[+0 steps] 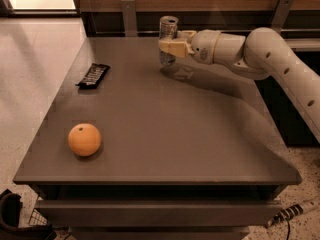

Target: Move redbull can near orange

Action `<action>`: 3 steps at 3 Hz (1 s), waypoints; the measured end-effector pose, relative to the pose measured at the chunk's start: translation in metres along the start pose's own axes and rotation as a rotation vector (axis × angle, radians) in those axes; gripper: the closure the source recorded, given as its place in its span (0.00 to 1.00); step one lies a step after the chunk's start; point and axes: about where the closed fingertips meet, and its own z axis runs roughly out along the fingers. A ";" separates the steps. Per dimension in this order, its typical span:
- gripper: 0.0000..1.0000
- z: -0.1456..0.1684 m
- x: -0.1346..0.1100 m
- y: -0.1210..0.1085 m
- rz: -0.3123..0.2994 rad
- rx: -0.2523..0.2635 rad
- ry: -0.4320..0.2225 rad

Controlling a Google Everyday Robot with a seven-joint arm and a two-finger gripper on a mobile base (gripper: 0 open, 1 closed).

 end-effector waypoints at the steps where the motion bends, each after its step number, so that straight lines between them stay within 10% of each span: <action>1: 1.00 -0.009 -0.002 0.033 0.008 -0.038 0.002; 3: 1.00 -0.041 0.010 0.141 -0.008 -0.118 0.027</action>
Offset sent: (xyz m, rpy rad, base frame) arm -0.1448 0.0265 -0.0036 -0.0045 0.0259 0.1209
